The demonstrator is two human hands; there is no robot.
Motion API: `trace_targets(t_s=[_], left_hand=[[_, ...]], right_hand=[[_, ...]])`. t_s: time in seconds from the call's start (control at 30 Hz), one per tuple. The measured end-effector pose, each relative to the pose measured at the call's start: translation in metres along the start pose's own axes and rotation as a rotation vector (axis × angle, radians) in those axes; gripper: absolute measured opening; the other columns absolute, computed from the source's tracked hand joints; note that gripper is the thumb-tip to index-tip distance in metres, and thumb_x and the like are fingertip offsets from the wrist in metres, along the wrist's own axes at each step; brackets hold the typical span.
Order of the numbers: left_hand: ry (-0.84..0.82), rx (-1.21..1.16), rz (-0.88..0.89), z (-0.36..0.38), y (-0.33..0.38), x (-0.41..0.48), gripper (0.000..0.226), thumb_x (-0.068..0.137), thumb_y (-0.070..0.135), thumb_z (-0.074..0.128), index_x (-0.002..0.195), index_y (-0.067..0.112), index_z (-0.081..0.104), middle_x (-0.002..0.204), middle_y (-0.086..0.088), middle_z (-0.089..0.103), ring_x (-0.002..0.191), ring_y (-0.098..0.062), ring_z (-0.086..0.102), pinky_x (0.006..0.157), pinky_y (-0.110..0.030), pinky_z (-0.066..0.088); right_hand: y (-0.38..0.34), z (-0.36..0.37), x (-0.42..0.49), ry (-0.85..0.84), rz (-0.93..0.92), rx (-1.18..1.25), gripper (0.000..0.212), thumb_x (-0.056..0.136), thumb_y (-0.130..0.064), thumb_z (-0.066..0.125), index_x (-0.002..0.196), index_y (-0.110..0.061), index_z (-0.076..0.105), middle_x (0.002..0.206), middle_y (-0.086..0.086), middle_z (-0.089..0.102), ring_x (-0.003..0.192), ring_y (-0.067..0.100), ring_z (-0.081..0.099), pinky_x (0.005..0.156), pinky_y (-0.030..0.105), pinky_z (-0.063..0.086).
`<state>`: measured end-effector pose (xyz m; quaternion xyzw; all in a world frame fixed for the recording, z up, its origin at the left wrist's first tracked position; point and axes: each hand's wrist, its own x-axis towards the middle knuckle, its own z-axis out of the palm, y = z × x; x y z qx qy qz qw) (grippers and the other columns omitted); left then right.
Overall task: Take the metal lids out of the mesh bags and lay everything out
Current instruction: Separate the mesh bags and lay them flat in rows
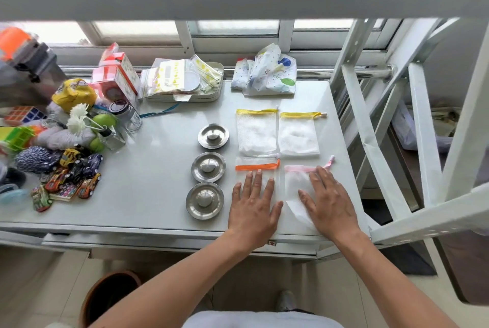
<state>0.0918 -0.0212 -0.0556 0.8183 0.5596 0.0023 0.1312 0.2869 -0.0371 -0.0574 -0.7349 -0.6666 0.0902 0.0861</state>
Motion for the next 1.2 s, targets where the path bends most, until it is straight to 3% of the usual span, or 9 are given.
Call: trace_targets(t_s=[0.1,0.2,0.37,0.53,1.07,1.2], left_hand=[[0.146,-0.014,0.015,-0.007,-0.002,-0.009,0.062,0.096,0.052,0.027,0.149,0.019,0.033,0.160,-0.013,0.022,0.148,-0.031,0.015,0.118,-0.050,0.014],[0.328,-0.005,-0.112,-0.019,-0.022,-0.018,0.056,0.093,0.048,0.039,0.139,0.017,0.041,0.149,-0.013,0.038,0.139,-0.034,0.031,0.113,-0.048,0.025],[0.351,0.009,-0.398,-0.014,-0.064,-0.035,0.078,0.079,0.053,0.063,0.139,0.014,0.031,0.138,-0.016,0.033,0.124,-0.038,0.037,0.097,-0.053,0.036],[0.390,-0.160,-0.511,-0.008,-0.069,-0.042,0.083,0.077,0.056,0.066,0.140,0.016,0.027,0.138,-0.015,0.033,0.121,-0.035,0.043,0.093,-0.050,0.038],[0.391,-0.212,-0.474,-0.008,-0.074,-0.051,0.084,0.079,0.062,0.060,0.141,0.020,0.022,0.145,-0.014,0.027,0.129,-0.034,0.038,0.098,-0.050,0.035],[0.445,-0.216,-0.465,-0.012,-0.070,-0.049,0.092,0.078,0.069,0.055,0.146,0.019,0.020,0.149,-0.014,0.023,0.137,-0.034,0.028,0.101,-0.052,0.031]], right_hand=[[0.003,-0.002,0.002,0.004,-0.022,0.011,0.059,0.096,-0.047,0.042,0.144,-0.013,0.041,0.156,0.012,0.034,0.146,0.026,0.028,0.117,0.040,0.027],[0.003,-0.005,0.001,0.034,0.001,0.063,0.058,0.096,-0.047,0.042,0.143,-0.013,0.042,0.155,0.011,0.036,0.146,0.025,0.028,0.115,0.043,0.030],[-0.001,-0.004,0.000,0.086,0.037,0.131,0.054,0.095,-0.042,0.047,0.139,-0.010,0.046,0.153,0.013,0.038,0.146,0.026,0.029,0.112,0.044,0.033],[-0.007,-0.004,-0.001,0.086,0.045,0.143,0.054,0.095,-0.042,0.048,0.138,-0.010,0.047,0.153,0.013,0.037,0.145,0.027,0.029,0.113,0.044,0.032],[-0.007,-0.007,-0.010,0.074,0.088,0.177,0.055,0.094,-0.041,0.049,0.139,-0.009,0.046,0.153,0.014,0.037,0.144,0.026,0.031,0.114,0.043,0.033],[-0.010,-0.011,-0.007,0.115,0.091,0.167,0.056,0.094,-0.043,0.048,0.139,-0.010,0.046,0.154,0.013,0.036,0.146,0.026,0.027,0.115,0.043,0.031]])
